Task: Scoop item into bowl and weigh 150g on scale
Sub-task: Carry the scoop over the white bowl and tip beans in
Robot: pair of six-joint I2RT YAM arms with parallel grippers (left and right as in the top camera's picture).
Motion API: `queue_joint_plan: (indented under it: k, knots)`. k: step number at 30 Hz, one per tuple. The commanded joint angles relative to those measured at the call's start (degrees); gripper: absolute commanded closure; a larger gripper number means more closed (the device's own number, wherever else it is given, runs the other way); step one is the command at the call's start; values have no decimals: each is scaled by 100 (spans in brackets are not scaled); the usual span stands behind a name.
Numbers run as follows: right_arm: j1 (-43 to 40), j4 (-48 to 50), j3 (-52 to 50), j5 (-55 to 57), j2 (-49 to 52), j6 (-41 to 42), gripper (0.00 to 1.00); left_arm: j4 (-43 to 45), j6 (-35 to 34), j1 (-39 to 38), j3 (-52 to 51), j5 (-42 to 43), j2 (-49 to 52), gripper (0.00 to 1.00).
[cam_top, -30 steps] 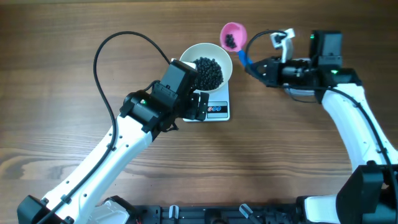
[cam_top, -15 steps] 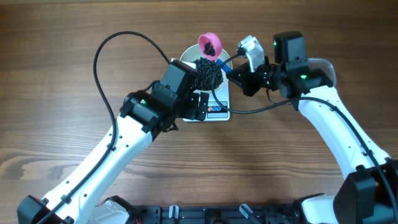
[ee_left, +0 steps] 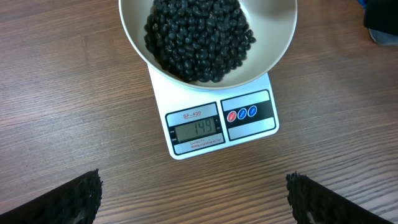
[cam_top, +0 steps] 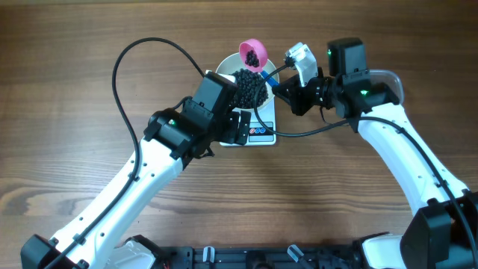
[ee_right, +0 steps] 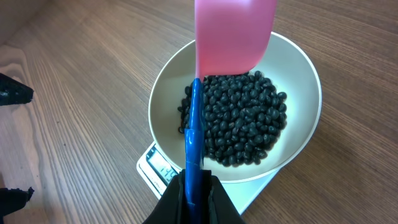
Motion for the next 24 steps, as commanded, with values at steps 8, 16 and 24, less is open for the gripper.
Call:
queue_joint_plan:
  k: [8,16,24]
  knots:
    - [26,-42,0,334,-107,-584,96,0,-50,-22,-35,50,-83,0]
    - [31,-140,0,564,-107,-584,96,0,-50,-22,-35,50,-83,0]
    - [31,-140,0,391,-107,-557,96,0,-50,-22,-35,50,-83,0]
